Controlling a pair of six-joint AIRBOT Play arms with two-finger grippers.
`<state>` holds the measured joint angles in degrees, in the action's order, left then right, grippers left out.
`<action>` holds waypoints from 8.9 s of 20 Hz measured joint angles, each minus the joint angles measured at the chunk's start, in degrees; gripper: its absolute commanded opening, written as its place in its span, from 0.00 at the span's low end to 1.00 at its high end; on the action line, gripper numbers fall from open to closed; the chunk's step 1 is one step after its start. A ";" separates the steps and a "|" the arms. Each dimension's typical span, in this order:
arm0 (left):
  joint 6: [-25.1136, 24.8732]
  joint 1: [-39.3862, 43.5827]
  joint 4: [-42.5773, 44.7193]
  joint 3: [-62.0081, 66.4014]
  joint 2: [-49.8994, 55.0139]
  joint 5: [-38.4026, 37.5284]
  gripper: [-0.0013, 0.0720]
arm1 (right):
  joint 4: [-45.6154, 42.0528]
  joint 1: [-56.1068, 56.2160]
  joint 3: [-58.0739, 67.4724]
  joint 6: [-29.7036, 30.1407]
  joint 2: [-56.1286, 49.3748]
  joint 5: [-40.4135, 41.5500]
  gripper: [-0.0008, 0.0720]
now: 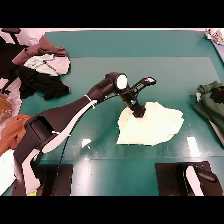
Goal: Fold the shirts.
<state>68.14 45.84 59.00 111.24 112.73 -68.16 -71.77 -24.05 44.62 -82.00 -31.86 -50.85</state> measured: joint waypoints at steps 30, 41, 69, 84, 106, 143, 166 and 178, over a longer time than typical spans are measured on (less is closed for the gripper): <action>-6.97 -0.02 -30.08 10.54 -19.82 40.87 0.05 | 0.13 -5.77 18.58 -12.63 -11.91 10.32 0.27; 11.23 -8.15 -5.92 2.56 -29.64 28.81 0.05 | -0.42 2.12 26.58 -6.23 -18.64 -3.61 0.27; 42.47 -33.29 33.55 -19.96 -19.43 8.26 0.31 | -2.89 10.82 5.14 -5.16 -18.84 -20.26 0.28; 33.79 -37.35 30.73 -19.23 -24.68 2.19 0.70 | -2.91 10.84 5.07 -4.44 -18.84 -20.68 0.29; 3.63 -37.33 -11.10 -64.50 -42.07 2.73 0.99 | -1.05 10.84 5.07 -4.31 -18.84 -18.64 0.44; 16.48 -25.83 -0.48 -51.91 -53.55 8.17 0.05 | 21.57 12.00 -17.66 16.65 -18.78 -15.65 0.57; 29.62 -25.83 22.80 -36.83 -58.31 -8.35 0.05 | 33.03 27.76 1.90 13.57 -42.03 10.95 0.56; 29.77 -25.83 32.24 -36.98 -57.94 -10.23 0.05 | 33.33 26.16 13.16 12.13 -50.10 4.72 0.56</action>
<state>97.91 20.01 91.24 74.26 54.78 -78.39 -38.44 2.11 57.78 -69.87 -81.95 -46.13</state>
